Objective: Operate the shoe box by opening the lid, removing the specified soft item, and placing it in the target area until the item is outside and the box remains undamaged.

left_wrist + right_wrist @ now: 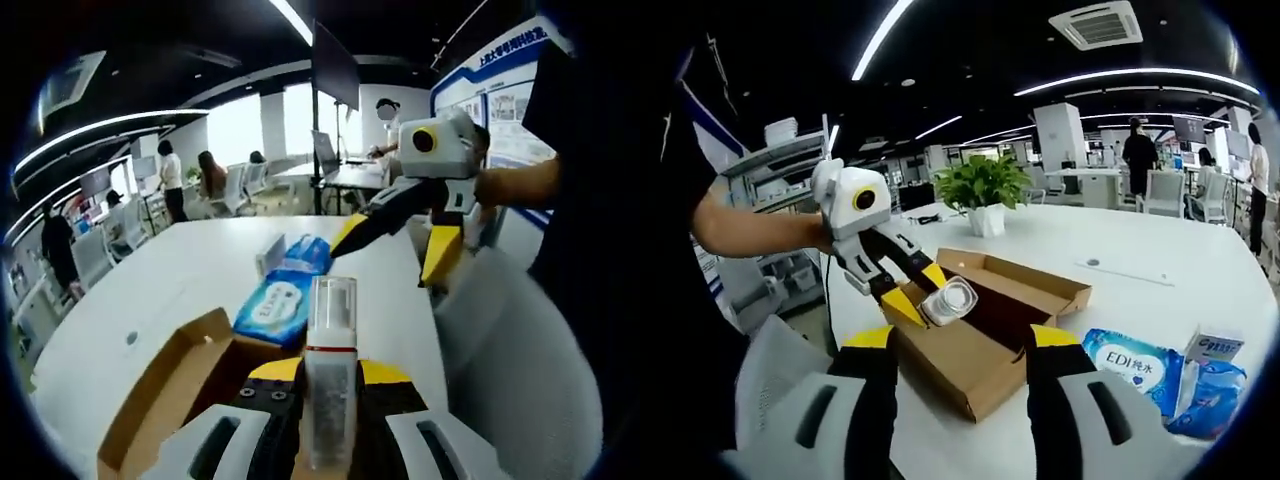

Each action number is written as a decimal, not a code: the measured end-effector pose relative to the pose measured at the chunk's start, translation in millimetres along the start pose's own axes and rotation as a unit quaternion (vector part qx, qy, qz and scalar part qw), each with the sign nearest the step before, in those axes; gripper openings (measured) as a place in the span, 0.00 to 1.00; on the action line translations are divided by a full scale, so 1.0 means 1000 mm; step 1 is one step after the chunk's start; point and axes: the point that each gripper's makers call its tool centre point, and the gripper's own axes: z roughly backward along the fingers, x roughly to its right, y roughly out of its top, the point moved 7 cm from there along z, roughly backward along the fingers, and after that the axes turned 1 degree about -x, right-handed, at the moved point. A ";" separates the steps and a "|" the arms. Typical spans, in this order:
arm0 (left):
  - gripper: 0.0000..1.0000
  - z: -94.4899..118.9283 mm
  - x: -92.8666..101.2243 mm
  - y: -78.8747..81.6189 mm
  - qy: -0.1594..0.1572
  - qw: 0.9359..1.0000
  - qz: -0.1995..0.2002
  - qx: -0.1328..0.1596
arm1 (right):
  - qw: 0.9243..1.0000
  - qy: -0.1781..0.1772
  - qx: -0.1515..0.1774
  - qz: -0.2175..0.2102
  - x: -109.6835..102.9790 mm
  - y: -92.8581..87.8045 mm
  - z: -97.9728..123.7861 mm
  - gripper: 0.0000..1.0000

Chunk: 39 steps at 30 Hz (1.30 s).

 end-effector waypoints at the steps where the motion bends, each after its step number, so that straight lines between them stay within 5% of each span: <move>1: 0.20 0.000 0.001 0.000 0.001 1.000 0.003 0.004 | 1.000 0.002 0.000 -0.001 -0.001 0.000 -0.001 0.47; 24: 0.20 -0.007 0.031 0.013 -0.021 0.997 0.029 0.067 | 0.998 0.044 0.023 -0.026 -0.013 0.009 -0.016 0.30; 39: 0.20 -0.012 0.038 0.011 -0.034 0.997 0.028 0.064 | 0.998 0.058 0.023 0.000 -0.020 0.014 -0.022 0.22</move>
